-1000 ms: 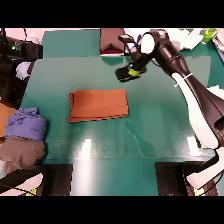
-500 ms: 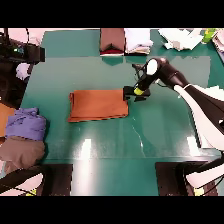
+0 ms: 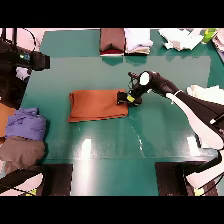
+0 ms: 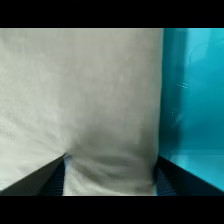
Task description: Fold the shirts.
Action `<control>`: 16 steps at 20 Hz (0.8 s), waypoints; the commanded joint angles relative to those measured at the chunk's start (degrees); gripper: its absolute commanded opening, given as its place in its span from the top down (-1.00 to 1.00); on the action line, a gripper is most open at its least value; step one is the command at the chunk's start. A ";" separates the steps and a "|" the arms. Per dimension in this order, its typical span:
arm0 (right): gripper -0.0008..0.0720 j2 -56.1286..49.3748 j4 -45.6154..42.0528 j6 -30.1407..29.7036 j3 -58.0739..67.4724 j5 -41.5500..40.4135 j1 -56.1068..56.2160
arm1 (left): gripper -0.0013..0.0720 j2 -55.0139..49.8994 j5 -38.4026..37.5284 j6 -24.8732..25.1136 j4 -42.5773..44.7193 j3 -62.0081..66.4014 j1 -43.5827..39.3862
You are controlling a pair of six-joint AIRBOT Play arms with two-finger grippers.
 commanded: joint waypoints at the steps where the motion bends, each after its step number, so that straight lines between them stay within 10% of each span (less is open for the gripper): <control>1: -0.02 -0.79 0.26 -0.68 -0.31 -2.80 0.13 | 0.90 0.04 -0.02 0.26 -0.55 -0.24 0.00; 3: 0.91 -0.17 0.17 -3.28 -0.31 -4.22 0.11 | 0.90 0.04 0.00 0.26 -0.66 -0.24 0.00; 16: 0.92 25.70 -10.71 -7.58 -0.31 -0.50 -34.91 | 0.91 -0.02 5.22 2.78 -8.87 -0.24 -5.11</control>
